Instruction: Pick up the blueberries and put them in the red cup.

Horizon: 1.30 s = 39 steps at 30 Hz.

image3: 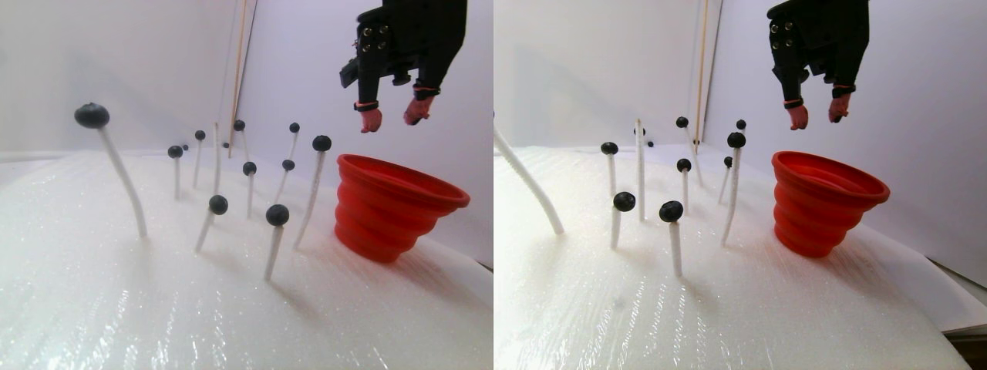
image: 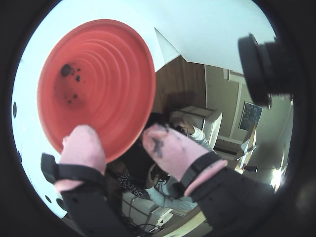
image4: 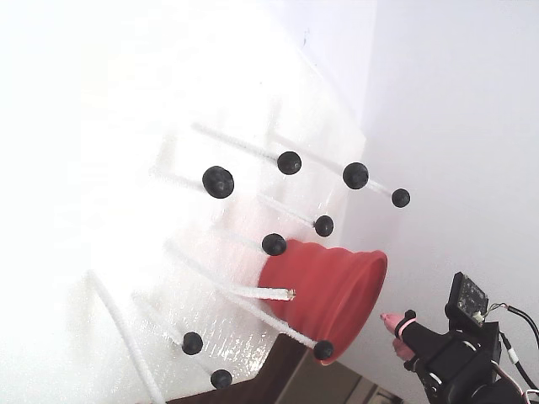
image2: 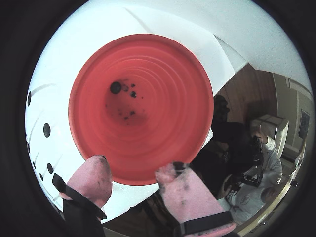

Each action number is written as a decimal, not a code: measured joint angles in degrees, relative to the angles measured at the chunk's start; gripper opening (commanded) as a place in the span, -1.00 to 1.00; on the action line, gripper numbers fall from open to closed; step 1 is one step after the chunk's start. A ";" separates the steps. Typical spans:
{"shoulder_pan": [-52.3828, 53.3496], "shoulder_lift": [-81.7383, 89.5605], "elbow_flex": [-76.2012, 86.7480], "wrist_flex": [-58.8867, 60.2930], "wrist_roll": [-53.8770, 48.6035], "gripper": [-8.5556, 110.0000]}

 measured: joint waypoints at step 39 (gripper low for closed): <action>-21.62 9.23 8.61 3.96 8.61 -0.53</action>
